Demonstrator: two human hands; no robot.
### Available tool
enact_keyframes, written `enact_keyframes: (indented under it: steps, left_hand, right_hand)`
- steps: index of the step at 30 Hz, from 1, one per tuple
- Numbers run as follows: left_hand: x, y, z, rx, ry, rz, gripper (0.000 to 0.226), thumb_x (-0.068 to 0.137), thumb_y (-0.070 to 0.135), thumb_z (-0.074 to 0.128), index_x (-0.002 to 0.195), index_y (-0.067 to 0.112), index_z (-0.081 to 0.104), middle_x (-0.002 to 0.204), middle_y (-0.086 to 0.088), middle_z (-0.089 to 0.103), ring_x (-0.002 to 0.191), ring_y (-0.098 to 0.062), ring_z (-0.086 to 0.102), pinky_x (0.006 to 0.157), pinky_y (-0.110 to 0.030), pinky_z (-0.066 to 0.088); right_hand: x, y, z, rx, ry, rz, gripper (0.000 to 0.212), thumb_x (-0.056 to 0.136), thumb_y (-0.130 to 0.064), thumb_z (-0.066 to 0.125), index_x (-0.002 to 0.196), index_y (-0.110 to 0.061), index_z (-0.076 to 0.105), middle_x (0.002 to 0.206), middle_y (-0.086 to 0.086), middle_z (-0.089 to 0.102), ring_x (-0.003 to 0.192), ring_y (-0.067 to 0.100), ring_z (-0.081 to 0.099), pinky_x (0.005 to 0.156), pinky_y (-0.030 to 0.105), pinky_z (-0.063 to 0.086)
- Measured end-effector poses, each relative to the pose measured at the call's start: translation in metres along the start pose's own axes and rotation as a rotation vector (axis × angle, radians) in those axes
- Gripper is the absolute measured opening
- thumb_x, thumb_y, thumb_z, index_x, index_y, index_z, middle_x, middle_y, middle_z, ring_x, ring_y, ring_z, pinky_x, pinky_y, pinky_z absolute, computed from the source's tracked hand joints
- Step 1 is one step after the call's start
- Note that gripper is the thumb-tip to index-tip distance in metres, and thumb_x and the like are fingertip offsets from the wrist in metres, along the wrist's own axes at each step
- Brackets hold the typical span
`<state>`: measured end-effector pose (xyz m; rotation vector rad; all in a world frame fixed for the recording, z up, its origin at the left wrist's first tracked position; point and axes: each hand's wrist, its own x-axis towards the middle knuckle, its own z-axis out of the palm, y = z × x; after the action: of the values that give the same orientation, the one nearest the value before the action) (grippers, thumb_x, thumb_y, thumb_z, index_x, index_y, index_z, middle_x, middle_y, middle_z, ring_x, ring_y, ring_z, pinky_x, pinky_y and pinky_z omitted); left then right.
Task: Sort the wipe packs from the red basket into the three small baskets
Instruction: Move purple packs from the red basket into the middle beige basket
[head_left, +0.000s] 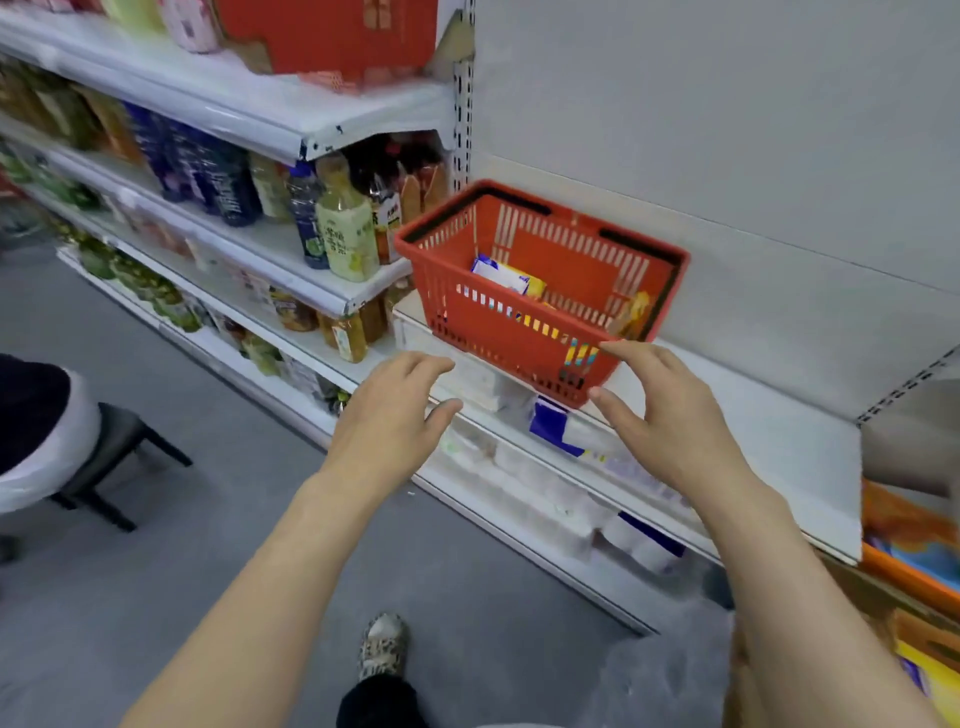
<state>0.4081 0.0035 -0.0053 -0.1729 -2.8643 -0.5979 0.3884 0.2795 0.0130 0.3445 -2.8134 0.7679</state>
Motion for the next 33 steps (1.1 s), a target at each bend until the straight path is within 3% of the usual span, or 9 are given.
enact_keyframes:
  steps: [6,12,17,22,28,31,33]
  left_hand:
    - [0.132,-0.07,0.007,-0.042,-0.043,0.109,0.042,0.093,0.041,0.06,0.131,0.022,0.058,0.129,0.003,0.057,0.122,-0.019,0.05,0.098,-0.036,0.042]
    - [0.246,-0.082,0.033,-0.084,-0.136,0.215,0.041,0.091,0.038,0.064,0.127,0.019,0.061,0.123,-0.004,0.06,0.115,-0.026,0.054,0.097,-0.04,0.044]
    - [0.323,-0.085,0.074,-0.108,-0.263,0.21,0.043,0.092,0.037,0.064,0.129,0.016,0.06,0.128,-0.006,0.059,0.121,-0.027,0.051,0.103,-0.034,0.036]
    - [0.373,-0.094,0.106,-0.049,-0.446,0.063,0.06,0.089,0.043,0.066,0.14,0.016,0.049,0.139,-0.009,0.052,0.128,-0.027,0.046,0.104,-0.035,0.035]
    - [0.403,-0.107,0.121,-0.037,-0.585,-0.04,0.066,0.088,0.044,0.068,0.144,0.018,0.045,0.146,-0.008,0.047,0.132,-0.025,0.045,0.106,-0.035,0.036]
    - [0.415,-0.113,0.124,-0.057,-0.594,-0.044,0.063,0.088,0.045,0.067,0.142,0.02,0.046,0.143,-0.006,0.05,0.128,-0.023,0.048,0.098,-0.032,0.04]
    - [0.42,-0.115,0.126,-0.074,-0.598,-0.038,0.062,0.088,0.047,0.065,0.141,0.021,0.046,0.14,-0.005,0.051,0.124,-0.022,0.05,0.088,-0.028,0.037]
  right_hand:
    - [0.104,-0.02,0.041,-0.007,0.074,0.084,0.043,0.092,-0.032,0.067,0.133,-0.024,0.057,0.132,-0.004,0.056,0.121,0.016,0.053,0.097,0.029,0.042]
    - [0.177,-0.007,0.057,-0.029,0.108,0.231,0.042,0.091,-0.03,0.067,0.132,-0.022,0.058,0.134,-0.001,0.057,0.124,0.018,0.052,0.099,0.028,0.04]
    - [0.236,0.04,0.081,-0.067,-0.032,0.302,0.045,0.092,-0.039,0.064,0.133,-0.021,0.057,0.133,0.003,0.058,0.122,0.022,0.053,0.1,0.035,0.043]
    - [0.323,0.083,0.131,-0.111,-0.286,0.249,0.047,0.091,-0.046,0.063,0.13,-0.021,0.058,0.127,0.006,0.062,0.116,0.027,0.058,0.093,0.038,0.047]
    - [0.393,0.102,0.212,-0.14,-0.501,0.175,0.056,0.088,-0.039,0.069,0.135,-0.014,0.053,0.131,0.011,0.059,0.117,0.03,0.056,0.09,0.036,0.047]
    - [0.404,0.105,0.239,-0.179,-0.478,0.214,0.05,0.082,-0.041,0.075,0.122,-0.015,0.058,0.116,0.009,0.059,0.105,0.029,0.056,0.081,0.036,0.048]
    - [0.405,0.104,0.247,-0.161,-0.516,0.228,0.036,0.078,-0.046,0.078,0.097,-0.019,0.062,0.093,0.002,0.06,0.087,0.025,0.058,0.065,0.033,0.045]
